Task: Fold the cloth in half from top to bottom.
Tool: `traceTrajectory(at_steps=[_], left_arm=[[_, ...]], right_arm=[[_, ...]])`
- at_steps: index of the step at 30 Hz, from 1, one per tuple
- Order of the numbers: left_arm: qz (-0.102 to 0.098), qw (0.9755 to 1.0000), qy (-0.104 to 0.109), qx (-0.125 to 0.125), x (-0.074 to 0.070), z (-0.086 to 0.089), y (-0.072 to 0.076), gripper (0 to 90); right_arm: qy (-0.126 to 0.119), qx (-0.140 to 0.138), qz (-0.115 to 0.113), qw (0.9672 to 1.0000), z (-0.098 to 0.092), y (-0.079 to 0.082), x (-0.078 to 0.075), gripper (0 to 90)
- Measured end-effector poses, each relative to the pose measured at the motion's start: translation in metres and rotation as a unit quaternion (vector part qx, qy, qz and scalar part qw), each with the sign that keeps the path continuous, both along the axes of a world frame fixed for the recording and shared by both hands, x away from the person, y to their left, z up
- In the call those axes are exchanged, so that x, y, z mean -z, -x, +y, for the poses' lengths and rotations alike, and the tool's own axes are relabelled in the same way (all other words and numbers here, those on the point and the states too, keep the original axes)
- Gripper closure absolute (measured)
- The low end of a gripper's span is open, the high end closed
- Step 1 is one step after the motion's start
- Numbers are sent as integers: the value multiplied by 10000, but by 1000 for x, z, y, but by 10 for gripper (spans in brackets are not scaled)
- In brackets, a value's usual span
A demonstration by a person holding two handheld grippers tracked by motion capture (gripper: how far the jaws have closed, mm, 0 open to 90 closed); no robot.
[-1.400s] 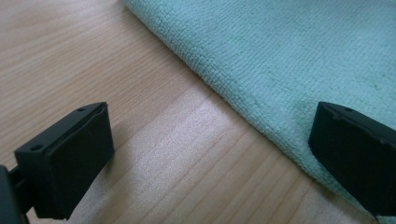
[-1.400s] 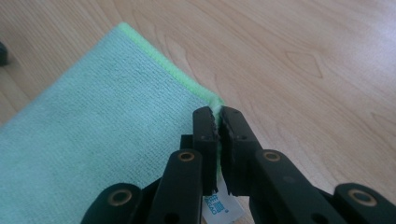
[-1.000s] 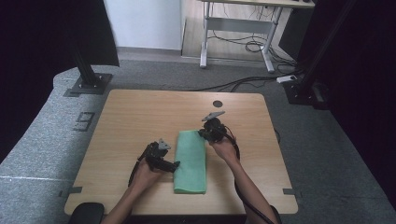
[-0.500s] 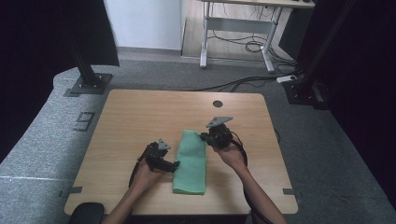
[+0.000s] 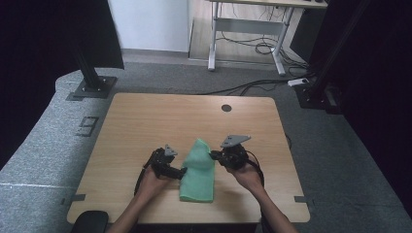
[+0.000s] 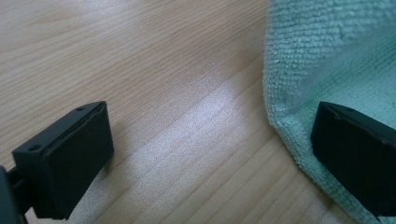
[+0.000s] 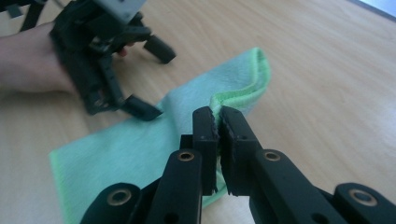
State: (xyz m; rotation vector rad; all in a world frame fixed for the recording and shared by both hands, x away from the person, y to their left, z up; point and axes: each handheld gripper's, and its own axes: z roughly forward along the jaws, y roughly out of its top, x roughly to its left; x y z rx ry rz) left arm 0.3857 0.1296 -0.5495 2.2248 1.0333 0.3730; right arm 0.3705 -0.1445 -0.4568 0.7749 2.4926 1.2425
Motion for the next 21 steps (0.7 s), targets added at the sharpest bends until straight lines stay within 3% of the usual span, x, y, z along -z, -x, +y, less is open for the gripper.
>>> traceTrajectory(at_steps=[10,21], left_arm=[[1,10000,5,-65,0,0,0,0],[-3,10000,7,-66,0,0,0,0]], right_arm=[[-36,-238,258,9994,-1,26,25,840],[96,-458,580,9972,5,49,54,837]])
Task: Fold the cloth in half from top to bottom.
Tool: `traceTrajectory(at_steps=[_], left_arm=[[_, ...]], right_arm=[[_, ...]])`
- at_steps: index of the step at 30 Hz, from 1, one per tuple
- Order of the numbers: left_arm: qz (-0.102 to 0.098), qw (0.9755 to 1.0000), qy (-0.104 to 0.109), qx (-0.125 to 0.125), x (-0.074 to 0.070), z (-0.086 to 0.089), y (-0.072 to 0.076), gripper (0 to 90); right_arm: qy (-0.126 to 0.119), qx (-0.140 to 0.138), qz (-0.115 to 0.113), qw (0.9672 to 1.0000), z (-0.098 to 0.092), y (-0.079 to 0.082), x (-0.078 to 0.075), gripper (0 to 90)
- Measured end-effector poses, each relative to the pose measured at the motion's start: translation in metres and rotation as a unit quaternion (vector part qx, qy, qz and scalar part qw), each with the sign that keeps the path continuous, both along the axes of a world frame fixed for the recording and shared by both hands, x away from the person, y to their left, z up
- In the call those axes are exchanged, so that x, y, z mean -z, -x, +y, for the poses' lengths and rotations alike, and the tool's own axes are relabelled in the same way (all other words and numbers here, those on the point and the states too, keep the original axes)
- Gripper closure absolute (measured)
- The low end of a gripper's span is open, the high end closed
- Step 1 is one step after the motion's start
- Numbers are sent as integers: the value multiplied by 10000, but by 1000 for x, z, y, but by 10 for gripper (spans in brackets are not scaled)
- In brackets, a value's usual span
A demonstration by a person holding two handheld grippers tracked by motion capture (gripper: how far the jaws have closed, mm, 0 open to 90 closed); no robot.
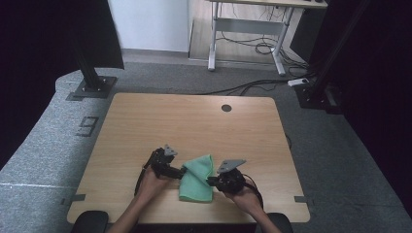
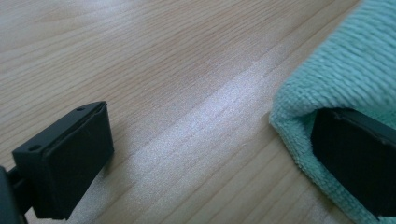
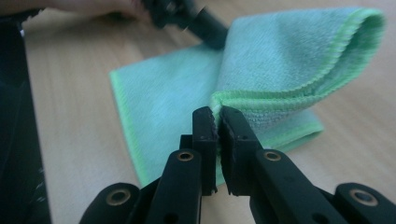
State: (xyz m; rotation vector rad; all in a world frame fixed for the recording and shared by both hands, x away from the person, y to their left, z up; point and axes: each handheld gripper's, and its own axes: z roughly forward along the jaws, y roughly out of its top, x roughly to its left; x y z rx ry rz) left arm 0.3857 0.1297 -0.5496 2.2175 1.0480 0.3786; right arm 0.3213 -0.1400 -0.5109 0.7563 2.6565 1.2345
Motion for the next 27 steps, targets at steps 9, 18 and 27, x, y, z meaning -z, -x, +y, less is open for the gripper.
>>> traceTrajectory(at_steps=[9,18,27], left_arm=[[2,10000,2,-4,0,0,0,0],[-101,9994,-156,300,-13,6,8,61],[-51,9998,-85,199,-4,5,5,68]], right_arm=[[249,-120,263,9993,4,9,21,834],[355,-36,266,9990,7,7,23,847],[532,71,71,9985,10,2,22,849]])
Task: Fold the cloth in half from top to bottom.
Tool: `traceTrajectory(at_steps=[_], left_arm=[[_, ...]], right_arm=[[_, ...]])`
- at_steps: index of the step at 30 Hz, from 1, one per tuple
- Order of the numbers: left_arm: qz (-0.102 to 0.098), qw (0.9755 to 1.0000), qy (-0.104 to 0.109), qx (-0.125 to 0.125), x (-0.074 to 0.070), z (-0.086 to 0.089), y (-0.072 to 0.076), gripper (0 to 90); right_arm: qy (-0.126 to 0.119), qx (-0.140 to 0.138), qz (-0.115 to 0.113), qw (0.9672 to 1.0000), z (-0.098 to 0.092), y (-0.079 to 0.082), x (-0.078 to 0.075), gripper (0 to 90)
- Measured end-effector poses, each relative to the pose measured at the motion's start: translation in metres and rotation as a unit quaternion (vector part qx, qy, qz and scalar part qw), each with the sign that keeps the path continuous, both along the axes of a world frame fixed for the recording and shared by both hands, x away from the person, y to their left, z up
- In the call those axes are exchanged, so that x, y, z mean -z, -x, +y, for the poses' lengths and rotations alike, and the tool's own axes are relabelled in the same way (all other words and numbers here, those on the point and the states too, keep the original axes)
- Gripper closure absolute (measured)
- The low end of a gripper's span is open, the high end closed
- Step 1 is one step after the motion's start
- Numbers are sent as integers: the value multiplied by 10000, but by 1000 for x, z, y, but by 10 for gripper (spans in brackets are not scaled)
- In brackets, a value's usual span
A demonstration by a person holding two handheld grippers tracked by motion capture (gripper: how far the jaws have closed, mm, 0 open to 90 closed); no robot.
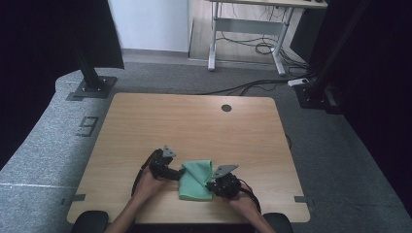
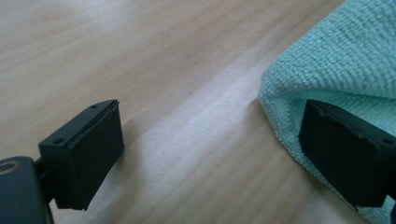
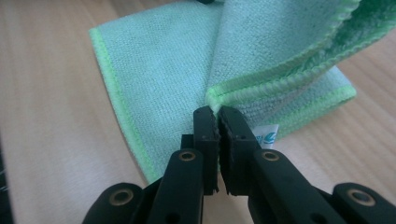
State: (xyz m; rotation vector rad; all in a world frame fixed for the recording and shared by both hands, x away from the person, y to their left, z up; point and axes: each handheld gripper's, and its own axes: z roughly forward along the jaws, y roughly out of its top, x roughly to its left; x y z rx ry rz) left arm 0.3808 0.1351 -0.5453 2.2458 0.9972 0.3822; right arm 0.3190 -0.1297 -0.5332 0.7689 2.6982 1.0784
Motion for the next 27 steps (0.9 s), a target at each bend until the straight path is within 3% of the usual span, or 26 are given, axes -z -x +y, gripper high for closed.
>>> traceTrajectory(at_steps=[7,12,17,20,23,27], left_arm=[[-201,9994,48,-284,2,2,-19,79],[-140,9991,91,-402,2,1,-32,92],[-44,9999,107,-124,-9,5,-31,159],[-24,9994,346,75,-23,7,-30,253],[-47,9982,502,318,-44,0,-32,311],[-116,9977,415,519,-64,-18,-39,325]], right_arm=[[78,257,-59,9996,0,-27,-1,849],[-23,410,-23,9992,0,-46,0,847],[-254,499,94,9984,-4,-46,3,841],[-279,507,122,9982,-5,-46,3,839],[-310,533,132,9980,-5,-46,3,839],[-411,568,157,9974,-7,-46,5,837]])
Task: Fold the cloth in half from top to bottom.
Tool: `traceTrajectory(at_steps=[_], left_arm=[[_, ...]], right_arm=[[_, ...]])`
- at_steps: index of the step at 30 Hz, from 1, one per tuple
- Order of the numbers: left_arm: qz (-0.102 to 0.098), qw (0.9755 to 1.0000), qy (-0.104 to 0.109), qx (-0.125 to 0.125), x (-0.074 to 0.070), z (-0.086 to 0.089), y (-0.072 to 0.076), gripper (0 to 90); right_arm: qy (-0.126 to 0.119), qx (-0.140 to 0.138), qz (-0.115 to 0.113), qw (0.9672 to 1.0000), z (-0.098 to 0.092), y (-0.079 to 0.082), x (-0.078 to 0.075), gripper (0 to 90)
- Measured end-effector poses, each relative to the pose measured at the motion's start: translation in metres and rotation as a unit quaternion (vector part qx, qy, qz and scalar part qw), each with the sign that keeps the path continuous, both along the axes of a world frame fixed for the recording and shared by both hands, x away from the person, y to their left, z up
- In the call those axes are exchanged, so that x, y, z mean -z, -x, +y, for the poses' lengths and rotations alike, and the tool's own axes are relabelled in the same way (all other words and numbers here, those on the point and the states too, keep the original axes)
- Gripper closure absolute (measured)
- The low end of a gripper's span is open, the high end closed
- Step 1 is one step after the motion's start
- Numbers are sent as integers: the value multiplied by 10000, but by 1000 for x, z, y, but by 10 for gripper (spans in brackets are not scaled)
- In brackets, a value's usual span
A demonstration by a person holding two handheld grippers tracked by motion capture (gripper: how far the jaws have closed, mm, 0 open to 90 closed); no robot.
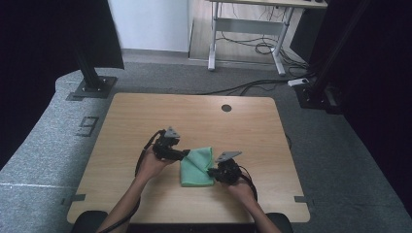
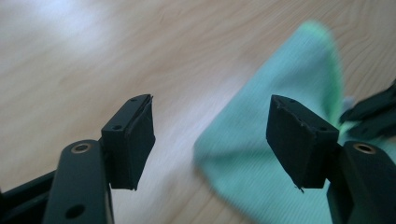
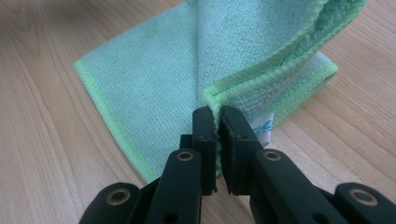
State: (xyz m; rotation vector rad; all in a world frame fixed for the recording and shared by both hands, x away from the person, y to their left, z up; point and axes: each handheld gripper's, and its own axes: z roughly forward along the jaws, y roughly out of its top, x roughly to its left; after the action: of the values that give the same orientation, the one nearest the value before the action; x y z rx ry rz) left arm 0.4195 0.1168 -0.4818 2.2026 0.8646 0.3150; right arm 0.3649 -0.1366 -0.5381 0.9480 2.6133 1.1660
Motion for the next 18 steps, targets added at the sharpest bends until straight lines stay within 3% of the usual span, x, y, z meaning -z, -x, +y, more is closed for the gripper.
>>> traceTrajectory(at_steps=[3,8,14,18], left_arm=[[-20,9999,23,114,-11,-19,-6,332],[122,9992,6,369,-22,-52,-15,363],[398,9978,-113,514,-20,-80,-24,413],[601,9960,-305,579,-15,-88,-28,509]], right_arm=[[-80,12,43,10000,-1,0,1,835],[-117,9,31,9999,-2,0,2,834],[-156,-15,26,9999,-3,0,2,832],[-167,-23,28,9999,-4,0,3,832]])
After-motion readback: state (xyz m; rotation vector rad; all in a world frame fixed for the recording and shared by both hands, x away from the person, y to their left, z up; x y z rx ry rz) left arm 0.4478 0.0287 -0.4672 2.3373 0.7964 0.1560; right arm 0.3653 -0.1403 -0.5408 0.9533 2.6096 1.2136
